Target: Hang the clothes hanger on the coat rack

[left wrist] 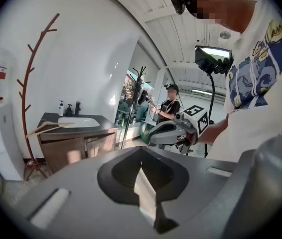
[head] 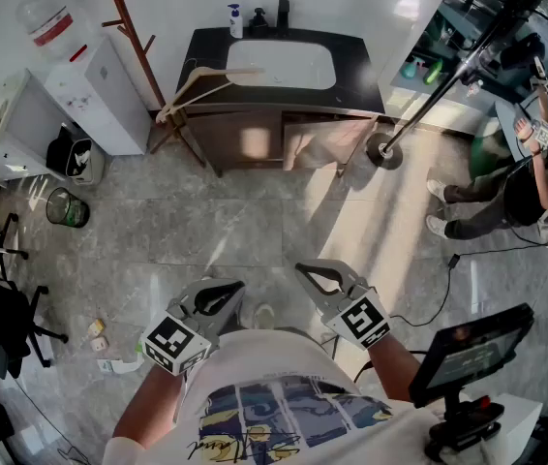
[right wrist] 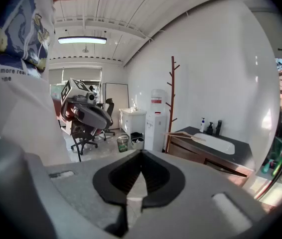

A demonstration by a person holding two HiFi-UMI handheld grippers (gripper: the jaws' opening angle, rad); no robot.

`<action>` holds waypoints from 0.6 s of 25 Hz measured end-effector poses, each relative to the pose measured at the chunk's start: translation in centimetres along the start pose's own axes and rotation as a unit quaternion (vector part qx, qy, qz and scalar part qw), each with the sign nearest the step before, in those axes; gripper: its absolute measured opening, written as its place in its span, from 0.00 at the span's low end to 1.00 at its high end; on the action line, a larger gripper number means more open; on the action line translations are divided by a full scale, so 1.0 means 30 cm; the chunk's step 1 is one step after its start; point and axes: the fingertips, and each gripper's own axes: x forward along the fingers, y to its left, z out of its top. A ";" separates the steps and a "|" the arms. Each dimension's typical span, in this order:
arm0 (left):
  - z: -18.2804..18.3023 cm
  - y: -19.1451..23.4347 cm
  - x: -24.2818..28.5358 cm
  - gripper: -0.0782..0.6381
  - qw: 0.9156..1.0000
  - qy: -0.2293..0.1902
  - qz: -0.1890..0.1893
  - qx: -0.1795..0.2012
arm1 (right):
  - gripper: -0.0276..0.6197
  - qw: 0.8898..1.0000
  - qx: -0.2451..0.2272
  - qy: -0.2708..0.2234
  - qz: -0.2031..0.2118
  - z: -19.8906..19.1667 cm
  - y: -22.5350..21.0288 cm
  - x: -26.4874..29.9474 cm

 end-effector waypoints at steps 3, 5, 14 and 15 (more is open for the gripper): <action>-0.005 -0.009 -0.005 0.11 1.000 0.001 0.003 -0.003 | 0.04 1.000 -0.003 -0.003 0.003 0.011 0.003 0.000; 0.003 -0.008 -0.012 0.11 1.000 0.000 0.006 -0.005 | 0.04 1.000 -0.006 -0.004 0.006 0.022 0.006 0.004; -0.005 0.086 -0.057 0.11 1.000 -0.007 0.011 -0.010 | 0.05 1.000 -0.012 0.000 0.018 0.066 0.020 0.111; 0.000 0.107 -0.058 0.11 1.000 -0.009 0.010 -0.010 | 0.04 1.000 -0.012 0.000 0.018 0.073 0.014 0.132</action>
